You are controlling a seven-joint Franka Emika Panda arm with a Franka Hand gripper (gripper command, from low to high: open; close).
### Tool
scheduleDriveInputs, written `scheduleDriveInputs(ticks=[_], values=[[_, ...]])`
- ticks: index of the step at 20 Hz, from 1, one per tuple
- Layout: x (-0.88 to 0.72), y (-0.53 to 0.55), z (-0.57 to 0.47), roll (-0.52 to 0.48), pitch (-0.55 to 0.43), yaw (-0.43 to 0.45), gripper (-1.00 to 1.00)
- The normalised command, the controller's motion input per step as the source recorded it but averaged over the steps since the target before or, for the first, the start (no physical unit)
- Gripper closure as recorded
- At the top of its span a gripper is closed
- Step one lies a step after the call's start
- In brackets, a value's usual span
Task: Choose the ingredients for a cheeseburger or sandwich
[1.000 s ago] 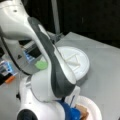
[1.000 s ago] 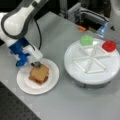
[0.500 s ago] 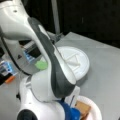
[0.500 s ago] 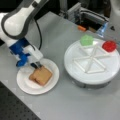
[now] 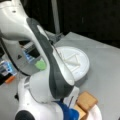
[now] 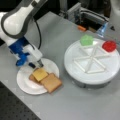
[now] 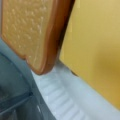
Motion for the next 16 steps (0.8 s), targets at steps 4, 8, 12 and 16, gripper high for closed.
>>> scheduleDriveInputs(ticks=[4,8,12,16], values=[[0.02,-0.02,0.08,0.127,-0.112,0.018,-1.00],[0.05,0.03,0.20,0.092,-0.059,0.017,-1.00],[0.05,0.09,0.34,0.020,0.005,0.010,-1.00],[0.02,0.15,0.36,-0.107,0.070,0.004,-1.00]])
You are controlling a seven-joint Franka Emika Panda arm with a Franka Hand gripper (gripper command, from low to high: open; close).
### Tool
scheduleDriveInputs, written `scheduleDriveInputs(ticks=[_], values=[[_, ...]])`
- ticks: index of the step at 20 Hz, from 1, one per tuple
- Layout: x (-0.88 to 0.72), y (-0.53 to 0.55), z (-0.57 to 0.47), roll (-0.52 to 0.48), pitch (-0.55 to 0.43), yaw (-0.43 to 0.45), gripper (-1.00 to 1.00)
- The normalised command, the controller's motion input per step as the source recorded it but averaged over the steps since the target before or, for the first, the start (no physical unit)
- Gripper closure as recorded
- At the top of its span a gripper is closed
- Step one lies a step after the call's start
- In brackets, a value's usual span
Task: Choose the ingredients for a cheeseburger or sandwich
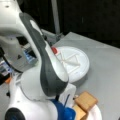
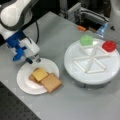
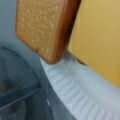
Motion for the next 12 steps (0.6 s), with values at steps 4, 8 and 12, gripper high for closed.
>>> scheduleDriveInputs(ticks=[4,8,12], values=[[-0.05,0.23,0.34,-0.332,0.111,0.015,-1.00],[-0.09,0.32,0.31,-0.587,0.095,0.039,-1.00],[-0.09,0.40,0.26,-0.662,0.078,0.064,-1.00]])
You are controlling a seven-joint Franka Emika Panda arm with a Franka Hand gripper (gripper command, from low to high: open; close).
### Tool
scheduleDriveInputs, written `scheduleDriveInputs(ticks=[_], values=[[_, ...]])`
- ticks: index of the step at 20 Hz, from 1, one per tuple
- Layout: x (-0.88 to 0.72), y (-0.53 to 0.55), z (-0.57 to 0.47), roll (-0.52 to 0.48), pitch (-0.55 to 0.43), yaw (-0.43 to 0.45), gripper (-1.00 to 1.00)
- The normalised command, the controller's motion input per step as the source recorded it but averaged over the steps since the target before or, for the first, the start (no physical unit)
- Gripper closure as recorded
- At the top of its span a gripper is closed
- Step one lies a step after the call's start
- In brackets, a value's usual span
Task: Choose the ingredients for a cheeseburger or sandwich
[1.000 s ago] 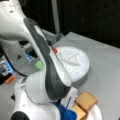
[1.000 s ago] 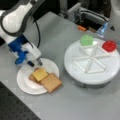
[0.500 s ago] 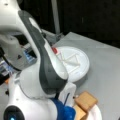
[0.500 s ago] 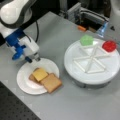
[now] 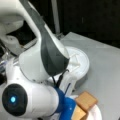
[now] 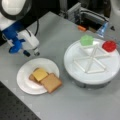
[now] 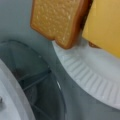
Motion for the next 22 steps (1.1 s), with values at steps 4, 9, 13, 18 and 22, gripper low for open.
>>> scheduleDriveInputs(ticks=[4,9,13,18,22], values=[[-0.13,0.47,0.23,-0.720,0.054,0.054,-1.00],[-0.17,0.55,0.13,-0.638,-0.056,-0.025,-1.00],[-0.22,0.46,-0.10,-0.509,-0.277,-0.040,-1.00],[-0.43,0.34,-0.09,-0.404,-0.271,-0.051,-1.00],[-0.64,0.35,0.09,-0.328,-0.172,-0.160,-1.00]])
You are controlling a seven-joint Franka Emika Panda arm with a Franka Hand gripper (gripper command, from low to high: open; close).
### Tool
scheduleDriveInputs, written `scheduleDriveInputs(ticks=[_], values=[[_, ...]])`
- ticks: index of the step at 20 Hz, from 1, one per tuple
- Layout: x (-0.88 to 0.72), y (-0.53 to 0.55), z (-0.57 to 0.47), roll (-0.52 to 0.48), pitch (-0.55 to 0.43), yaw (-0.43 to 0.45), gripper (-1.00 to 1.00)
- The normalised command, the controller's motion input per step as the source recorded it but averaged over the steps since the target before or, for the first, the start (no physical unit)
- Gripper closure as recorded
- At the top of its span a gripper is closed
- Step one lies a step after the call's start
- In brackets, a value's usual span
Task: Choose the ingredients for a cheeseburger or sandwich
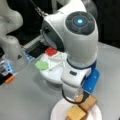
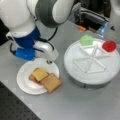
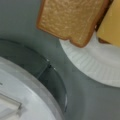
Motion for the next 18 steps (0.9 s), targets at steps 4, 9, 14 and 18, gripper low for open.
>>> scheduleDriveInputs(ticks=[4,9,14,18], values=[[-0.71,0.46,0.07,-0.332,-0.127,-0.174,-1.00],[-0.58,0.44,-0.07,-0.360,-0.161,-0.119,-1.00],[-0.42,0.25,-0.17,-0.316,-0.242,-0.079,-1.00],[-0.37,0.07,-0.20,-0.249,-0.274,-0.026,-1.00]])
